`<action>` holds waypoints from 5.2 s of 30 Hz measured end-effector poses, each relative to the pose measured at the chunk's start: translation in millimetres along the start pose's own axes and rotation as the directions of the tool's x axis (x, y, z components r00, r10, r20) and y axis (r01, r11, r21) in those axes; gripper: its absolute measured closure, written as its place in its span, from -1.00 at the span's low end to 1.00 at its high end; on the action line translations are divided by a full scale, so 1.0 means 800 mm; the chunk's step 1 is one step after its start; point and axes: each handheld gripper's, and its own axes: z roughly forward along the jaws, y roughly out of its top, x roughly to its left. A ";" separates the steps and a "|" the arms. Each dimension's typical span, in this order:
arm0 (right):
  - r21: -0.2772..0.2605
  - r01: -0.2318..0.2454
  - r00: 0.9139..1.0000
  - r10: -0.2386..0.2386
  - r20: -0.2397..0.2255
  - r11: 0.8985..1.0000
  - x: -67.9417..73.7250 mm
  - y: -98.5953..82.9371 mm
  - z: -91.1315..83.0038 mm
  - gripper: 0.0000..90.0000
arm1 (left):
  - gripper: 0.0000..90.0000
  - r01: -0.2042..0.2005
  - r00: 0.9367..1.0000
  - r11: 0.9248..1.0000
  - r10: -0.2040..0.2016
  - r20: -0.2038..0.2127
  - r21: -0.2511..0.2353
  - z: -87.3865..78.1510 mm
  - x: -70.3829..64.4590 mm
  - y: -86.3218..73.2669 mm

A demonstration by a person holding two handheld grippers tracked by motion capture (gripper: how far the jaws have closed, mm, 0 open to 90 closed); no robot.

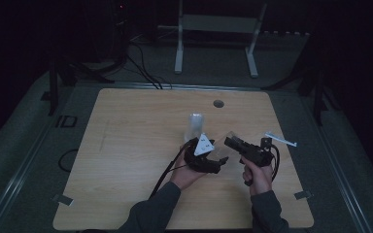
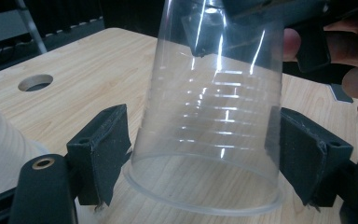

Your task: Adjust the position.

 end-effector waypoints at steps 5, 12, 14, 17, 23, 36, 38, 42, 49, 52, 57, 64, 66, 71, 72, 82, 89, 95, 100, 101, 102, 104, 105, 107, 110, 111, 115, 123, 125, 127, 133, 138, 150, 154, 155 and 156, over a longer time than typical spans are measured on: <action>0.000 -0.006 1.000 0.006 -0.001 1.000 -0.001 0.000 -0.001 -0.08 | -0.49 0.002 1.000 1.000 -0.002 0.007 0.003 0.001 0.000 0.000; 0.002 -0.010 1.000 0.010 -0.007 1.000 -0.001 0.001 -0.002 -0.09 | -0.44 -0.013 1.000 1.000 0.013 0.005 -0.001 -0.002 -0.003 0.001; 0.001 -0.002 1.000 0.002 -0.004 1.000 -0.001 0.001 -0.002 -0.12 | -0.43 -0.015 1.000 1.000 0.015 0.006 -0.004 -0.002 -0.003 0.001; 0.005 0.003 1.000 -0.003 -0.002 1.000 -0.002 0.003 -0.003 -0.13 | -0.40 -0.027 1.000 1.000 0.027 0.006 -0.010 -0.003 -0.005 0.002; 0.016 0.025 1.000 -0.025 0.011 1.000 0.000 0.005 -0.005 -0.22 | -0.34 -0.034 0.999 0.999 0.034 0.014 -0.018 -0.004 -0.007 0.003; 0.046 0.079 0.996 -0.080 0.026 0.996 0.006 0.005 -0.011 -0.27 | -0.33 -0.038 0.999 0.999 0.037 -0.002 -0.017 -0.010 0.001 0.004; 0.054 0.096 0.995 -0.098 0.027 0.994 0.008 0.005 -0.013 -0.27 | -0.33 -0.039 0.999 0.999 0.038 -0.009 -0.017 -0.012 0.003 0.004; 0.070 0.124 0.992 -0.126 0.026 0.990 0.012 0.005 -0.016 -0.26 | -0.33 -0.038 0.999 0.999 0.038 -0.020 -0.015 -0.015 0.006 0.004; 0.088 0.156 0.987 -0.160 0.030 0.984 0.014 0.007 -0.023 -0.25 | -0.33 -0.049 0.998 0.999 0.049 -0.027 -0.002 -0.020 0.012 0.004; 0.099 0.164 0.984 -0.170 0.048 0.981 0.012 0.007 -0.026 -0.24 | -0.33 -0.052 0.998 0.999 0.052 -0.024 -0.003 -0.024 0.014 0.005; 0.122 0.189 0.976 -0.199 0.084 0.974 0.009 0.008 -0.033 -0.23 | -0.33 -0.055 0.998 0.998 0.055 -0.030 -0.003 -0.029 0.020 0.004; 0.198 0.265 0.945 -0.295 0.140 0.944 0.014 0.009 -0.041 -0.23 | -0.33 -0.064 0.998 0.998 0.064 -0.014 0.004 -0.035 0.025 0.004; 0.207 0.274 0.941 -0.306 0.144 0.939 0.015 0.009 -0.041 -0.23 | -0.33 -0.071 0.997 0.997 0.071 -0.011 0.005 -0.036 0.025 0.004; 0.262 0.327 0.913 -0.375 0.159 0.908 0.021 0.010 -0.042 -0.23 | -0.33 -0.092 0.996 0.996 0.092 0.004 0.017 -0.038 0.026 0.005; 0.283 0.348 0.901 -0.402 0.161 0.894 0.024 0.010 -0.042 -0.23 | -0.33 -0.094 0.996 0.995 0.094 0.009 0.020 -0.039 0.026 0.006; 0.383 0.437 0.833 -0.527 0.170 0.814 0.036 0.017 -0.041 -0.22 | -0.33 -0.131 0.991 0.990 0.129 0.045 0.051 -0.039 0.027 0.006; 0.421 0.471 0.796 -0.580 0.176 0.775 0.041 0.023 -0.041 -0.22 | -0.33 -0.150 0.987 0.986 0.145 0.071 0.069 -0.038 0.026 0.008; 0.483 0.511 0.758 -0.638 0.139 0.712 0.045 0.029 -0.040 -0.22 | -0.33 -0.164 0.984 0.983 0.156 0.088 0.087 -0.038 0.028 0.010; 0.531 0.530 0.727 -0.677 0.117 0.661 0.048 0.033 -0.036 -0.22 | -0.33 -0.156 0.984 0.983 0.146 0.107 0.092 -0.037 0.029 0.008; 0.531 0.530 0.727 -0.677 0.117 0.661 0.048 0.033 -0.036 -0.22 | -0.33 -0.152 0.984 0.984 0.142 0.108 0.090 -0.037 0.029 0.008; 0.547 0.539 0.716 -0.691 0.104 0.641 0.050 0.034 -0.034 -0.22 | -0.33 -0.155 0.984 0.984 0.144 0.108 0.091 -0.036 0.029 0.008; 0.552 0.542 0.711 -0.696 0.100 0.633 0.050 0.034 -0.034 -0.22 | -0.33 -0.156 0.983 0.984 0.145 0.111 0.092 -0.036 0.030 0.008; 0.559 0.546 0.705 -0.703 0.095 0.624 0.050 0.035 -0.033 -0.22 | -0.33 -0.155 0.983 0.983 0.144 0.111 0.094 -0.037 0.030 0.008; 0.580 0.553 0.692 -0.718 0.081 0.598 0.052 0.037 -0.032 -0.22 | -0.33 -0.156 0.983 0.983 0.145 0.112 0.097 -0.037 0.031 0.008; 0.599 0.559 0.678 -0.732 0.069 0.574 0.053 0.039 -0.030 -0.22 | -0.33 -0.160 0.982 0.982 0.148 0.114 0.100 -0.038 0.032 0.008; 0.604 0.561 0.674 -0.736 0.063 0.566 0.054 0.039 -0.030 -0.22 | -0.33 -0.158 0.983 0.982 0.146 0.114 0.100 -0.038 0.032 0.008; 0.623 0.569 0.656 -0.753 0.049 0.536 0.055 0.042 -0.028 -0.22 | -0.33 -0.168 0.980 0.980 0.155 0.122 0.107 -0.039 0.033 0.009; 0.672 0.591 0.612 -0.791 -0.012 0.446 0.061 0.048 -0.023 -0.22 | -0.33 -0.202 0.972 0.969 0.181 0.148 0.145 -0.038 0.033 0.012; 0.677 0.593 0.608 -0.794 -0.020 0.437 0.062 0.049 -0.023 -0.22 | -0.33 -0.208 0.971 0.967 0.186 0.150 0.148 -0.039 0.034 0.012; 0.680 0.599 0.597 -0.802 -0.029 0.422 0.062 0.050 -0.023 -0.22 | -0.33 -0.208 0.971 0.967 0.185 0.152 0.150 -0.038 0.034 0.012; 0.690 0.617 0.573 -0.817 -0.063 0.379 0.067 0.052 -0.021 -0.22 | -0.33 -0.222 0.967 0.960 0.195 0.162 0.169 -0.036 0.034 0.010; 0.708 0.622 0.551 -0.829 -0.094 0.333 0.071 0.054 -0.018 -0.22 | -0.33 -0.240 0.963 0.953 0.209 0.171 0.184 -0.033 0.031 0.010; 0.745 0.632 0.498 -0.849 -0.176 0.216 0.079 0.056 -0.007 -0.20 | -0.33 -0.294 0.946 0.931 0.251 0.205 0.216 -0.026 0.021 0.010; 0.757 0.628 0.481 -0.854 -0.196 0.180 0.083 0.057 -0.004 -0.20 | -0.33 -0.307 0.941 0.925 0.261 0.214 0.225 -0.023 0.018 0.009; 0.761 0.626 0.477 -0.855 -0.203 0.168 0.084 0.057 -0.003 -0.20 | -0.33 -0.307 0.941 0.925 0.260 0.215 0.226 -0.023 0.018 0.009; 0.763 0.626 0.473 -0.856 -0.208 0.161 0.085 0.057 -0.002 -0.20 | -0.33 -0.315 0.939 0.921 0.266 0.219 0.230 -0.022 0.017 0.009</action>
